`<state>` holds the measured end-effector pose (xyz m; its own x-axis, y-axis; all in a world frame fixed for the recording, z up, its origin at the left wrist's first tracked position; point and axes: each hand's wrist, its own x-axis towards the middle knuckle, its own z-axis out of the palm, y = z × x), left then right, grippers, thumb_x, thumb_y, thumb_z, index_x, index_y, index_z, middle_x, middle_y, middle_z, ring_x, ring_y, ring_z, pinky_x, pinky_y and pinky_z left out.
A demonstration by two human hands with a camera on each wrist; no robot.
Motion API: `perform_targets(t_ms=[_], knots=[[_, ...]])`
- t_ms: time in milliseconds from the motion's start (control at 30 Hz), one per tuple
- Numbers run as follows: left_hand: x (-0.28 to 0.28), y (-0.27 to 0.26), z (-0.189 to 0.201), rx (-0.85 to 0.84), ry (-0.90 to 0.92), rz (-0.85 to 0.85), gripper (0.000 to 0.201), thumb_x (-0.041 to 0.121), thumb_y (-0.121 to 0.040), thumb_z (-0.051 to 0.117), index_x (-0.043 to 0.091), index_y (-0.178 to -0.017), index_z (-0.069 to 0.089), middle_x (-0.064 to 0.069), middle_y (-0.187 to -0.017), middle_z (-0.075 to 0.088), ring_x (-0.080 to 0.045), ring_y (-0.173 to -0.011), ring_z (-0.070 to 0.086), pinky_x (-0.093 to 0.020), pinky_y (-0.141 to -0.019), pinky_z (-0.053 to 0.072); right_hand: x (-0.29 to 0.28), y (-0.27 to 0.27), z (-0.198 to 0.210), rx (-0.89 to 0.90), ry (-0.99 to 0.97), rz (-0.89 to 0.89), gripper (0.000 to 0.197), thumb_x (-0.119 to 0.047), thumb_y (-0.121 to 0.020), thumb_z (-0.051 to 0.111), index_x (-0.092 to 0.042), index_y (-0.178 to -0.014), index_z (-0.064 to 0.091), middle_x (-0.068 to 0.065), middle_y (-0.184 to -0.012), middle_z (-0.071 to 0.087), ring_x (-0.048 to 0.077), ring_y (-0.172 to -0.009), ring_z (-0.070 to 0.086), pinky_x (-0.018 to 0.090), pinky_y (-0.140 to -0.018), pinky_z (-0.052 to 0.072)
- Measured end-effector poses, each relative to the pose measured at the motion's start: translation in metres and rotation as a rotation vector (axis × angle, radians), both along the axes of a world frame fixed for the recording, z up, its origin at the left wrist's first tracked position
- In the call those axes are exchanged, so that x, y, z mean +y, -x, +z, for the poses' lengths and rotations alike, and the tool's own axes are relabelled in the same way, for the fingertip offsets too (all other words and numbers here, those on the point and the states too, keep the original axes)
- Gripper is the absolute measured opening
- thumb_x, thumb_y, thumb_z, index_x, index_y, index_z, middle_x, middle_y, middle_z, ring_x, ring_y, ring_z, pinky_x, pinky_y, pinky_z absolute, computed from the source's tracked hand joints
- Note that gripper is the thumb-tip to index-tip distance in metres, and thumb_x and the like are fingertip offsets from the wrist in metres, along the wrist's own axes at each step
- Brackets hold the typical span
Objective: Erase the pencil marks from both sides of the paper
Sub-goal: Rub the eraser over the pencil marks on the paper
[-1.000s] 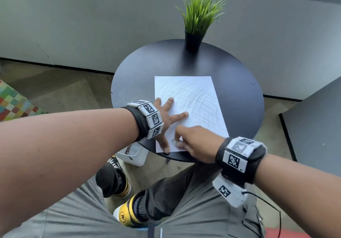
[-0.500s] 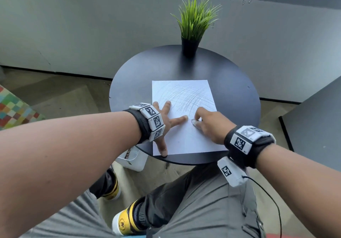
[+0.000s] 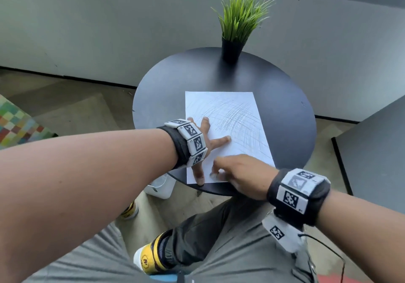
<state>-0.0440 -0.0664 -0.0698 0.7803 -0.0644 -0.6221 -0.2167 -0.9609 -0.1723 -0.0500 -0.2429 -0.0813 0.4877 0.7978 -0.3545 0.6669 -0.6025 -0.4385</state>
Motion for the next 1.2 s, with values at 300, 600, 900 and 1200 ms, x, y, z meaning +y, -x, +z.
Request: perform_targets(t_ms=[300, 600, 900, 1200], knots=[[0.002, -0.001, 0.001, -0.01, 0.013, -0.017, 0.145, 0.083, -0.037, 0.078, 0.065, -0.133, -0.03, -0.019, -0.158, -0.026, -0.062, -0.139, 0.005, -0.076, -0.098, 0.029, -0.008, 0.009, -0.004, 0.018, -0.025, 0.008, 0.01, -0.028, -0.1, 0.048, -0.021, -0.104, 0.055, 0.001, -0.1, 0.065, 0.025, -0.092, 0.058, 0.039, -0.081, 0.047], [0.001, 0.001, 0.005, -0.011, 0.008, -0.033, 0.144, 0.084, -0.037, 0.077, 0.066, -0.132, -0.03, -0.018, -0.158, -0.021, -0.061, -0.137, 0.011, -0.075, -0.095, 0.031, -0.007, 0.014, -0.003, 0.01, -0.031, -0.01, 0.011, -0.029, -0.101, 0.049, -0.02, -0.103, 0.055, 0.0, -0.1, 0.065, 0.024, -0.093, 0.058, 0.037, -0.081, 0.045], [0.0, 0.009, 0.012, -0.014, 0.053, 0.024, 0.127, 0.094, -0.047, 0.062, 0.064, -0.141, -0.019, 0.0, -0.161, -0.026, -0.058, -0.136, 0.017, -0.069, -0.099, 0.036, -0.03, -0.044, -0.002, -0.08, 0.044, -0.425, 0.026, -0.056, -0.096, 0.045, -0.031, -0.099, 0.049, -0.003, -0.091, 0.06, 0.023, -0.089, 0.057, 0.041, -0.083, 0.05], [0.002, 0.02, 0.009, -0.112, 0.051, -0.03, 0.12, 0.091, -0.056, 0.06, 0.056, -0.147, -0.011, -0.003, -0.164, -0.008, -0.046, -0.144, 0.009, -0.072, -0.1, 0.029, 0.001, 0.009, 0.007, -0.036, 0.046, -0.123, 0.022, -0.039, -0.102, 0.041, -0.018, -0.108, 0.041, 0.006, -0.094, 0.063, 0.03, -0.083, 0.057, 0.041, -0.074, 0.047]])
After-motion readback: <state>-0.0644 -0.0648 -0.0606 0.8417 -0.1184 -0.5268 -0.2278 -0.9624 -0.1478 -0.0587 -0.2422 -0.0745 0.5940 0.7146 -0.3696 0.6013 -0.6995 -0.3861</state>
